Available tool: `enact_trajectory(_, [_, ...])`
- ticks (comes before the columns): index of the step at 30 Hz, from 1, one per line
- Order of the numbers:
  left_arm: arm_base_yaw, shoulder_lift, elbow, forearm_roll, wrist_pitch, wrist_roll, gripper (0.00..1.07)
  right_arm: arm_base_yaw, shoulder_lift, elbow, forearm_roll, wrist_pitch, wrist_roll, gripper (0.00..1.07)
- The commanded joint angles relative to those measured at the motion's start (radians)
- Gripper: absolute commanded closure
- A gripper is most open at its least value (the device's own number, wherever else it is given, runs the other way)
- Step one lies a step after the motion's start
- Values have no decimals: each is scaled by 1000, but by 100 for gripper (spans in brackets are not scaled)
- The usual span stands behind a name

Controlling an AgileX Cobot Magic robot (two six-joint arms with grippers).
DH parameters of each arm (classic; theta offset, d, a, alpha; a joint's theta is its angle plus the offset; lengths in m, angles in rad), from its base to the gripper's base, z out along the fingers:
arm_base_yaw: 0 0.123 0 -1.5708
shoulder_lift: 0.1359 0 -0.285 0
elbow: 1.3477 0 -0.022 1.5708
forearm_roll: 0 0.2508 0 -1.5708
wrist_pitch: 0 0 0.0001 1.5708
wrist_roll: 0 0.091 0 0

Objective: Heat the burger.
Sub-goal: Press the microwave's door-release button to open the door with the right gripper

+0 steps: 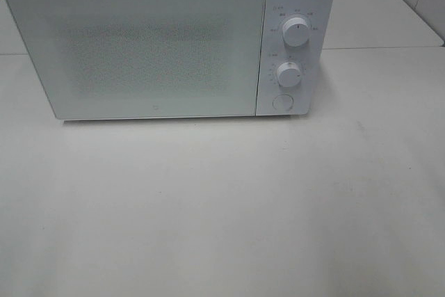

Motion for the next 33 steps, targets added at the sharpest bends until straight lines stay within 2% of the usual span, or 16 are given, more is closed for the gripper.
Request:
enact_trajectory(1, [7, -14, 1, -5, 2, 0, 6, 0, 113, 0, -10, -117, -6, 31])
enact_trajectory(12, [7, -14, 1, -5, 2, 0, 6, 0, 406, 0, -10, -427, -2, 31])
enact_trajectory(24, [7, -14, 1, -5, 2, 0, 6, 11, 607, -1, -10, -583, 73, 34])
enact_trajectory(26, [7, -14, 1, -5, 2, 0, 6, 63, 635, -1, -10, -598, 116, 43])
enact_trajectory(27, [7, -14, 1, -5, 2, 0, 6, 63, 635, -1, -10, -598, 116, 43])
enact_trajectory(28, [7, -14, 1, -5, 2, 0, 6, 111, 655, -1, -10, -611, 151, 53])
enact_trajectory(29, [7, -14, 1, -5, 2, 0, 6, 130, 665, -1, -9, -617, 173, 58])
enact_trajectory(30, [7, -14, 1, -5, 2, 0, 6, 130, 665, -1, -9, -617, 173, 58])
enact_trajectory(31, [7, -14, 1, -5, 2, 0, 6, 174, 684, -1, -6, -627, 238, 71])
enact_trajectory(32, [7, -14, 1, -5, 2, 0, 6, 194, 696, -1, -6, -634, 283, 78])
enact_trajectory(33, [7, -14, 1, -5, 2, 0, 6, 194, 696, -1, -6, -634, 283, 78])
